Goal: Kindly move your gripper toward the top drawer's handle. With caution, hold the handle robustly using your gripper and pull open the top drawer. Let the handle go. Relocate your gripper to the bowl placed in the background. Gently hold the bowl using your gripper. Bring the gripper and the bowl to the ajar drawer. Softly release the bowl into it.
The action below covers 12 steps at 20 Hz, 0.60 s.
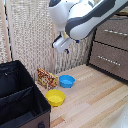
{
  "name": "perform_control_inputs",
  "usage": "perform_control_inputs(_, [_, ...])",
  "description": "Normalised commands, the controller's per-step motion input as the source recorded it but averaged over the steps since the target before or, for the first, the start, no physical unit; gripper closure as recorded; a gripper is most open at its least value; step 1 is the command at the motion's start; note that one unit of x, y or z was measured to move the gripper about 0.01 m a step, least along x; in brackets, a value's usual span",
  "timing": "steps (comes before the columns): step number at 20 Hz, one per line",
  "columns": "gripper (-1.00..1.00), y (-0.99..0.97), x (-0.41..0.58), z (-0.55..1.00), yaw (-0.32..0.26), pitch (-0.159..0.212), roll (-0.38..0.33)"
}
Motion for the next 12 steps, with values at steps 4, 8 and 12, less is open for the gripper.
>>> perform_control_inputs(4, [-1.0,-0.11,0.0,-0.09,0.193,-0.049,-0.335])
perform_control_inputs(8, [-1.0,-0.11,0.0,-0.09,0.193,-0.054,-0.335])
perform_control_inputs(12, [-1.0,-0.08,0.017,-0.06,0.18,-0.051,-0.342])
